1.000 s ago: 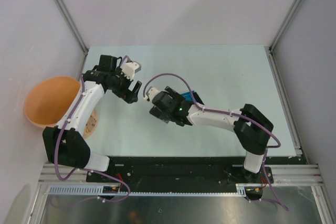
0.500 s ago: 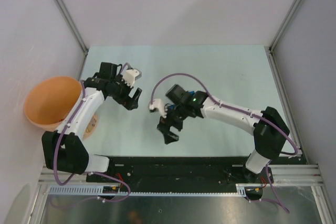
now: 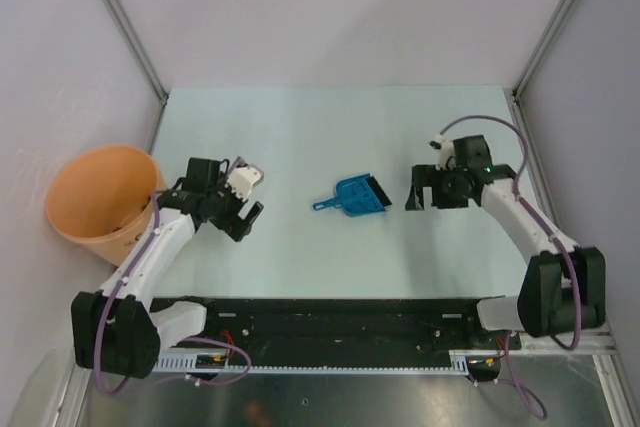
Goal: Sweep away the paper scraps from the table
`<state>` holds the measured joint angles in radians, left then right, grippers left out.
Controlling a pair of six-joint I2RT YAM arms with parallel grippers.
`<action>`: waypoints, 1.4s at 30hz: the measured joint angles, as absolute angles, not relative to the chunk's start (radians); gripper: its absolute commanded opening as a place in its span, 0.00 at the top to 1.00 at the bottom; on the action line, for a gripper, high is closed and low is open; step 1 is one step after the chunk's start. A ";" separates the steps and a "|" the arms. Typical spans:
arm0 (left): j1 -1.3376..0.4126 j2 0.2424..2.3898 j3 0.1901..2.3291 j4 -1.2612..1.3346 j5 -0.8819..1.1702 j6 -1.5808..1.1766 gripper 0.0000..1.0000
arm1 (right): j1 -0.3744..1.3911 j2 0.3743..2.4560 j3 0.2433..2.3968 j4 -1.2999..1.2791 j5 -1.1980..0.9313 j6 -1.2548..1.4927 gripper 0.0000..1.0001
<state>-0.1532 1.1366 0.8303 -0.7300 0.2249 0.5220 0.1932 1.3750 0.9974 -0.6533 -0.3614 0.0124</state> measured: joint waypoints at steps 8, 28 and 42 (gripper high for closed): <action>-0.148 0.930 0.538 -0.340 0.136 0.331 0.00 | 0.079 1.057 0.680 -0.316 -0.107 0.109 0.00; -0.113 1.225 0.170 0.944 0.092 0.173 0.00 | 0.000 1.374 0.135 1.061 0.142 0.089 0.00; -0.013 1.339 0.110 1.216 0.166 0.109 0.00 | -0.025 1.469 0.223 1.111 -0.017 0.046 0.00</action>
<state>-0.0128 1.3392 0.1101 1.2163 0.1658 0.1089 -0.0250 1.4689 0.2234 1.1114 -0.0170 0.0463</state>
